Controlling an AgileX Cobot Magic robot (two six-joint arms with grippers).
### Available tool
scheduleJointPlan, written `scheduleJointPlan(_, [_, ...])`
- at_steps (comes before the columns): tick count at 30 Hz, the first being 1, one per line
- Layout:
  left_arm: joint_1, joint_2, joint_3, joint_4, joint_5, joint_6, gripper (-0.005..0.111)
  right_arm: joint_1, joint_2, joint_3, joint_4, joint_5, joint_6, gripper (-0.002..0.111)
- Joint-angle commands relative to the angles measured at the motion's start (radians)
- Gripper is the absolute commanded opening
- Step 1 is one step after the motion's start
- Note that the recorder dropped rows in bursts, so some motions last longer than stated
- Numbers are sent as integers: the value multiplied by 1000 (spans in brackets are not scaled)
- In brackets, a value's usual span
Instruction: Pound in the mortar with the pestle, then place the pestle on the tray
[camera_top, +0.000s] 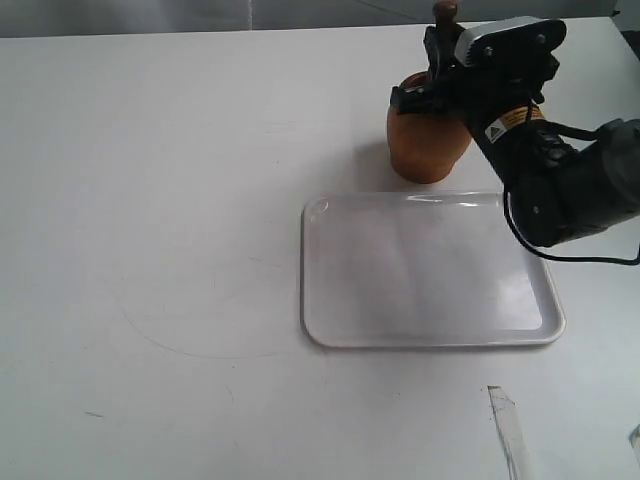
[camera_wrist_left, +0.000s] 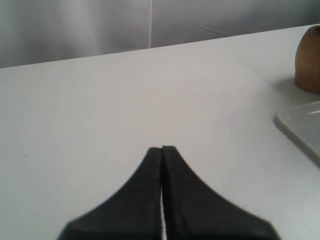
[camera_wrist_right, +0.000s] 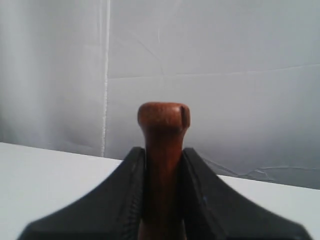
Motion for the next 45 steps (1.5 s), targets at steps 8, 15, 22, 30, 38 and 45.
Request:
scheduleJointPlan(8, [-8, -1, 1, -7, -3, -8, 0, -4, -199, 6, -12, 13, -2, 0])
scheduleJointPlan(15, [-8, -1, 1, -7, -3, -8, 0, -4, -424, 6, -26, 13, -25, 0])
scheduleJointPlan(22, [-8, -1, 1, -7, -3, -8, 0, -4, -310, 6, -26, 54, -26, 0])
scheduleJointPlan(30, [-8, -1, 1, -7, -3, -8, 0, -4, -11, -41, -21, 88, 19, 0])
scheduleJointPlan(38, [-8, -1, 1, -7, -3, -8, 0, -4, -34, -47, -26, 64, 2, 0])
scheduleJointPlan(45, [-8, -1, 1, -7, -3, -8, 0, -4, -321, -47, -86, 93, -14, 0])
